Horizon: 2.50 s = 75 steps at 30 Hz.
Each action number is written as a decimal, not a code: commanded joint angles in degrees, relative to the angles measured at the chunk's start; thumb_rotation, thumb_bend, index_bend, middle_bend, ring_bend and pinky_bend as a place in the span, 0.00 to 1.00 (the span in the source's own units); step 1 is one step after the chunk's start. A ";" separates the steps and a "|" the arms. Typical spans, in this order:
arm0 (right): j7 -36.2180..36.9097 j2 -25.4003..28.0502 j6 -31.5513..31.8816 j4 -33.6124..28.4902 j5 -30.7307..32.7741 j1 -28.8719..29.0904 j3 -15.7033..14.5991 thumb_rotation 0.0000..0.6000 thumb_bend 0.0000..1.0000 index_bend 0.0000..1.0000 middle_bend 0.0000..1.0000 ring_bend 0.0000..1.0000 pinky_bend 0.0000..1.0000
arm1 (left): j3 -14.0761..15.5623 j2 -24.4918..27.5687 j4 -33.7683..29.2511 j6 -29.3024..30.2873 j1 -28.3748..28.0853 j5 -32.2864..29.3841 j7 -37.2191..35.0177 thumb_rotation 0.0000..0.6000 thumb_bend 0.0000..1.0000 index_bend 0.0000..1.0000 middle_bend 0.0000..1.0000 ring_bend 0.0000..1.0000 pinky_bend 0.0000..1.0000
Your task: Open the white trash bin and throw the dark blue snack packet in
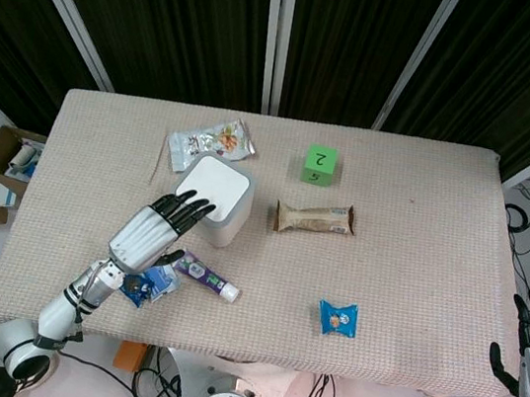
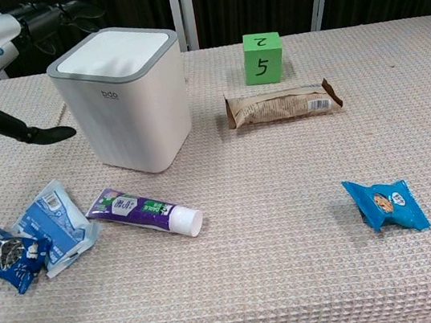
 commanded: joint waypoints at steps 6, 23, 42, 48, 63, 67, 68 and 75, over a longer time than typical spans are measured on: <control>0.12 -0.32 -0.09 0.62 -0.15 -0.08 -0.20 1.00 0.35 0.00 0.00 0.00 0.00 | 0.59 -0.32 0.33 -0.20 -0.62 -0.87 0.83 1.00 0.17 0.07 0.16 0.09 0.28; 2.03 -0.36 -0.44 2.12 1.25 -0.29 0.44 1.00 0.35 0.00 0.00 0.00 0.00 | -1.06 -1.89 0.81 -7.56 -5.99 -6.51 10.63 1.00 0.17 0.08 0.28 0.09 0.28; 3.76 -0.70 -0.63 3.45 1.41 -0.33 0.53 1.00 0.35 0.00 0.00 0.00 0.00 | -1.27 2.56 -6.88 4.14 -2.04 -5.18 15.26 1.00 0.15 0.09 0.15 0.09 0.27; 4.47 -0.20 0.08 3.69 1.31 -0.69 0.58 1.00 0.35 0.00 0.00 0.00 0.00 | 6.73 9.35 -7.26 9.75 6.07 -3.31 7.07 1.00 0.14 0.10 0.15 0.14 0.27; 1.53 0.84 0.31 0.41 0.01 -0.54 0.19 1.00 0.35 0.00 0.00 0.00 0.00 | 16.92 0.78 16.82 7.06 12.72 -0.35 -14.46 1.00 0.15 0.13 0.16 0.13 0.28; 0.78 0.81 -0.05 -0.11 -0.37 -0.36 -0.07 1.00 0.35 0.00 0.00 0.00 0.00 | 17.51 -1.56 20.15 4.62 12.44 0.02 -14.96 1.00 0.15 0.13 0.17 0.13 0.29; 0.55 0.78 -0.20 -0.17 -0.38 -0.31 -0.11 1.00 0.35 0.00 0.00 0.00 0.00 | 17.43 -2.04 20.74 4.45 12.42 0.06 -15.01 1.00 0.15 0.13 0.17 0.13 0.29; 0.19 0.66 -0.87 -0.33 0.37 -0.14 0.13 1.00 0.35 0.00 0.00 0.00 0.00 | 16.55 -4.14 23.59 5.37 12.31 1.04 -15.87 1.00 0.17 0.18 0.20 0.14 0.30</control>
